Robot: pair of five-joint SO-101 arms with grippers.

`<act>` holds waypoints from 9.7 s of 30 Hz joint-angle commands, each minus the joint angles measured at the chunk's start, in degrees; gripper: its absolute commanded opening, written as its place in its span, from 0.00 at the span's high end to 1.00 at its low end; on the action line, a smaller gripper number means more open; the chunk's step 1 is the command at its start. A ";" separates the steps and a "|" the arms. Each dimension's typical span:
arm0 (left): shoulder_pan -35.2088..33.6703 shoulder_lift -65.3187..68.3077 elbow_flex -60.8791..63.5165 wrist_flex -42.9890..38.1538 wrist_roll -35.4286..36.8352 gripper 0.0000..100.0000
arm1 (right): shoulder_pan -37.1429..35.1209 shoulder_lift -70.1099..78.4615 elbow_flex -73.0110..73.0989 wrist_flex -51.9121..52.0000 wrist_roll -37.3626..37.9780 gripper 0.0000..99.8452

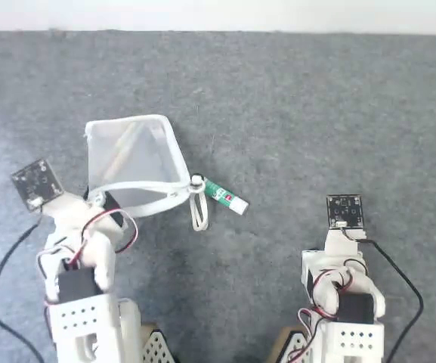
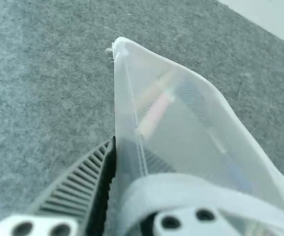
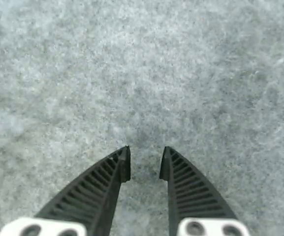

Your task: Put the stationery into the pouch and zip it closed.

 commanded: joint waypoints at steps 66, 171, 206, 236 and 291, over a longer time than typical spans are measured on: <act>-8.09 -26.20 -0.57 23.65 -16.88 0.99 | 6.37 -1.19 -25.58 -3.21 1.93 0.89; -8.09 -26.20 -0.31 23.65 -17.14 0.99 | -37.23 138.33 -112.88 -1.10 15.82 0.99; -4.84 -25.67 -14.02 27.16 -20.84 0.99 | -29.76 126.99 -112.70 9.27 7.56 0.99; 9.23 22.33 -58.24 39.38 -14.33 0.99 | -27.03 126.37 -112.79 9.27 7.56 0.99; 3.87 37.80 -61.67 37.45 -7.82 0.99 | -51.74 68.35 -112.79 3.56 -11.08 0.99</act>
